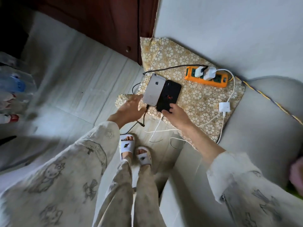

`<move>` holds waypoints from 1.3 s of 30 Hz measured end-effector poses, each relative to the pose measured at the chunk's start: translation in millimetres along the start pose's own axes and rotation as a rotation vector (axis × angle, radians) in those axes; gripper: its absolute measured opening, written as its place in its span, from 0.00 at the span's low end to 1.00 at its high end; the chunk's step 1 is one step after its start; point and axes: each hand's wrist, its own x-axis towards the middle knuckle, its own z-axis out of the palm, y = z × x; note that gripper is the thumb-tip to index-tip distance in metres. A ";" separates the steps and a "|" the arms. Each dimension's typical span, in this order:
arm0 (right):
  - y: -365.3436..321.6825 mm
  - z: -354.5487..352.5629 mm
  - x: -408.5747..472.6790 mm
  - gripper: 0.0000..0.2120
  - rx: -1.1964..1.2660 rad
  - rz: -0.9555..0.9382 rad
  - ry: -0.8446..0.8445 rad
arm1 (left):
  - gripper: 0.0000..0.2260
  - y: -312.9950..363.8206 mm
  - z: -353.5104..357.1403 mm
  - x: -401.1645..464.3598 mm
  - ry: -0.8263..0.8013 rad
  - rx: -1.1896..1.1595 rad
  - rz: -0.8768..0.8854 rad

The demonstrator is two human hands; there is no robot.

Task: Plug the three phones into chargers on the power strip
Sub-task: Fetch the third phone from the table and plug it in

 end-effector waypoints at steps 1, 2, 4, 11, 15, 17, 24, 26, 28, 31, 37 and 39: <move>-11.2 -3.3 -17.7 0.28 -0.011 -0.028 -0.007 | 0.25 5.2 -7.9 -20.4 0.057 -0.032 -0.002; -22.9 -6.1 -35.7 0.26 -0.020 -0.067 -0.012 | 0.24 9.0 -15.7 -42.5 0.123 -0.073 -0.006; -47.1 -7.1 -74.7 0.23 -0.032 -0.145 -0.033 | 0.21 10.3 -28.6 -91.3 0.255 -0.154 -0.035; -135.0 51.2 -176.9 0.18 -0.235 -0.515 -0.189 | 0.20 -46.2 -58.7 -290.3 0.702 -0.427 -0.274; -192.0 120.1 -230.2 0.16 -0.389 -0.740 -0.287 | 0.18 -98.5 -56.5 -411.2 1.022 -0.585 -0.436; -218.1 160.6 -264.8 0.16 -0.453 -0.851 -0.347 | 0.17 -123.1 -46.4 -466.9 1.148 -0.624 -0.521; -258.7 327.8 -414.4 0.15 -0.655 -1.152 -0.643 | 0.15 -194.4 23.7 -638.7 1.520 -0.781 -0.748; -257.1 379.5 -461.8 0.15 -0.678 -1.227 -0.720 | 0.15 -217.8 43.0 -689.4 1.607 -0.819 -0.784; -253.3 433.6 -508.2 0.15 -0.713 -1.292 -0.790 | 0.14 -243.5 61.8 -742.1 1.677 -0.855 -0.820; -244.7 516.0 -576.1 0.14 -0.759 -1.373 -0.908 | 0.14 -283.7 91.9 -818.5 1.776 -0.855 -0.872; -200.5 663.0 -695.9 0.15 -0.867 -1.459 -1.172 | 0.14 -337.6 169.7 -940.8 1.870 -0.892 -1.081; -185.5 708.0 -727.4 0.14 -0.904 -1.466 -1.258 | 0.13 -353.6 194.8 -973.4 1.911 -0.926 -1.152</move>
